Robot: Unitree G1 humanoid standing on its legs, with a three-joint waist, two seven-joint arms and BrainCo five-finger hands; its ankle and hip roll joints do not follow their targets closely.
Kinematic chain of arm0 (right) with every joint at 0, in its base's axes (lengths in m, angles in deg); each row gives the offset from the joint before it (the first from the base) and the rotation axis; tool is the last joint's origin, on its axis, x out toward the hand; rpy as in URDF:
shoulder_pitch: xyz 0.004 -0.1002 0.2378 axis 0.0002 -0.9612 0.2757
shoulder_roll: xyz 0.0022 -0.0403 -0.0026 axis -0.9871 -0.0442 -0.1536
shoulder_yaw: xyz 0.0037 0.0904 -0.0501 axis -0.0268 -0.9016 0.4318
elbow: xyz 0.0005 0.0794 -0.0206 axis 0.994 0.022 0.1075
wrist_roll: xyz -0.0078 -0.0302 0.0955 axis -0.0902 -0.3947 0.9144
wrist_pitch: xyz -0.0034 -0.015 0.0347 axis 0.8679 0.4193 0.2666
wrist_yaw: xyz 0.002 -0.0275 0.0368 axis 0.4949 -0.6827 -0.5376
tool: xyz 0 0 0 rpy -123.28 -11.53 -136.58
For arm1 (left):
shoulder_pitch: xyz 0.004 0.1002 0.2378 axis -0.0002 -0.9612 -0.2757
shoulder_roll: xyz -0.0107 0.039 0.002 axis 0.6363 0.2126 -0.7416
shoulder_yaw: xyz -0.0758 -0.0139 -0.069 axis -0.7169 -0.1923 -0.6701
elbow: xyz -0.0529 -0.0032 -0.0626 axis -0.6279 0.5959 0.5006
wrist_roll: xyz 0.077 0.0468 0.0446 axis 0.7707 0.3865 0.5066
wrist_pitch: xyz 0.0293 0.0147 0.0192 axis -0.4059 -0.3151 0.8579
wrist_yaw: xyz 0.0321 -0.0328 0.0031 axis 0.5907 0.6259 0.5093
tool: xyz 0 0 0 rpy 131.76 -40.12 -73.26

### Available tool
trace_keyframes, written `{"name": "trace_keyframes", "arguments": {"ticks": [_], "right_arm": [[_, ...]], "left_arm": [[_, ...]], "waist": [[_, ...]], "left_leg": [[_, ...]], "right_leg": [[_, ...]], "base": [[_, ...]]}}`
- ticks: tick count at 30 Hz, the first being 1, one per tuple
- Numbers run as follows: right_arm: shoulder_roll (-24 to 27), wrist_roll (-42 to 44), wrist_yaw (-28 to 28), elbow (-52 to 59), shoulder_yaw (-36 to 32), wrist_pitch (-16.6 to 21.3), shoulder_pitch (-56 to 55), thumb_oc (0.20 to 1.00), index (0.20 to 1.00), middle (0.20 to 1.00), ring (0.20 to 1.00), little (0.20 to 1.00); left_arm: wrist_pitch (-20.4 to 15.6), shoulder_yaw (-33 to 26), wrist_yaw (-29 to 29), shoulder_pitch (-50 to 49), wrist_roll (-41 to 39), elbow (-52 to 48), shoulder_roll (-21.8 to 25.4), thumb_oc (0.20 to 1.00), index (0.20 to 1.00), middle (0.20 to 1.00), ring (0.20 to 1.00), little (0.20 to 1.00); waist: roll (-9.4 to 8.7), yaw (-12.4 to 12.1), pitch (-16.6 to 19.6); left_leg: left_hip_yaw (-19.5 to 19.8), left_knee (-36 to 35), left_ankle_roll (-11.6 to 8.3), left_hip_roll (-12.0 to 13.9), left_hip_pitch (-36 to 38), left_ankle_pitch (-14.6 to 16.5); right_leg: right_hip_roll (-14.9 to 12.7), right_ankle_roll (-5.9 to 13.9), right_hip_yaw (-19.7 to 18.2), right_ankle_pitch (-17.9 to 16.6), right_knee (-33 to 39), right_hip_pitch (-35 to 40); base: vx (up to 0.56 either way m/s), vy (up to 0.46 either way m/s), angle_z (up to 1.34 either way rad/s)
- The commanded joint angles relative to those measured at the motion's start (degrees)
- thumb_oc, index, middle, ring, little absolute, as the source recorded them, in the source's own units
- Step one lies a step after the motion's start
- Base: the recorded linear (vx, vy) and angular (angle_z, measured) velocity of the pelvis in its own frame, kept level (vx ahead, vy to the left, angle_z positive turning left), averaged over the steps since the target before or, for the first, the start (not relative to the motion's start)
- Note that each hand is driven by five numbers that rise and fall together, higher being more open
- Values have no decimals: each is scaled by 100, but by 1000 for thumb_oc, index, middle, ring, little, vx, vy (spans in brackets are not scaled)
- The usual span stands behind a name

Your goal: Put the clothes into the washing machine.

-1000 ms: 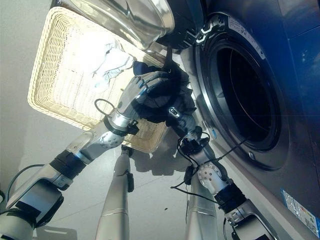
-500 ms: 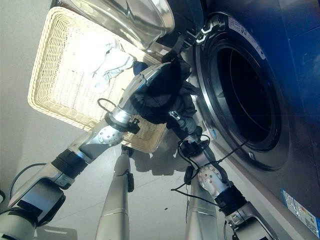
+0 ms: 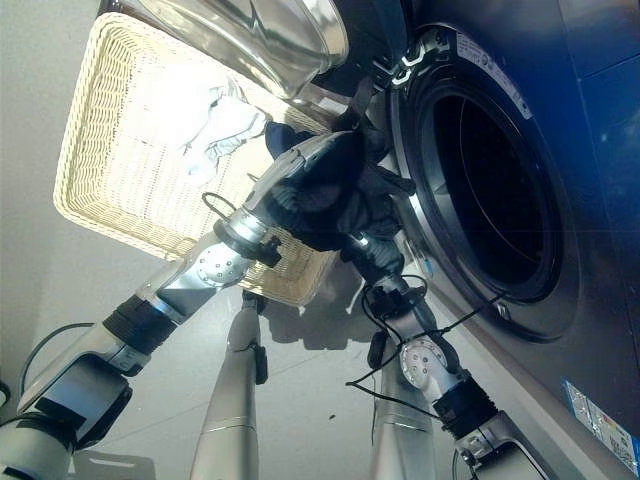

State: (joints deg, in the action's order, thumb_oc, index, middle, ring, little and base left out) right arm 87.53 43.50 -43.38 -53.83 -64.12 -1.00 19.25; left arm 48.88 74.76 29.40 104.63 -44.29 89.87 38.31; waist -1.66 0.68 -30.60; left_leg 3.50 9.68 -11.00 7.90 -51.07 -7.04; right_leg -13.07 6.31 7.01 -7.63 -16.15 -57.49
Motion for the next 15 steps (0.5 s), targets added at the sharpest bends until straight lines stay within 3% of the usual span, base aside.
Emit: {"name": "trace_keyframes", "arguments": {"ticks": [1, 15], "right_arm": [[-78, 252, 386, 925, -927, 924, 494, 200, 200, 200, 200, 200], [-142, 273, 210, 943, -1112, 900, 424, 200, 200, 200, 200, 200]], "left_arm": [[-141, 316, 449, -502, 148, -310, 454, 1000, 1000, 1000, 1000, 1000], [-329, 161, 46, -573, 323, -349, 484, 1000, 1000, 1000, 1000, 1000]], "waist": [[-227, -76, 81], [-235, -85, 81]], "left_leg": [[256, 170, 500, -410, -131, -33], [277, 192, 516, -414, -159, -13]], "right_leg": [[114, 662, -6, -563, 134, 86], [118, 648, 3, -544, 111, 75]], "base": [[0, 0, 0], [0, 0, 0]]}}
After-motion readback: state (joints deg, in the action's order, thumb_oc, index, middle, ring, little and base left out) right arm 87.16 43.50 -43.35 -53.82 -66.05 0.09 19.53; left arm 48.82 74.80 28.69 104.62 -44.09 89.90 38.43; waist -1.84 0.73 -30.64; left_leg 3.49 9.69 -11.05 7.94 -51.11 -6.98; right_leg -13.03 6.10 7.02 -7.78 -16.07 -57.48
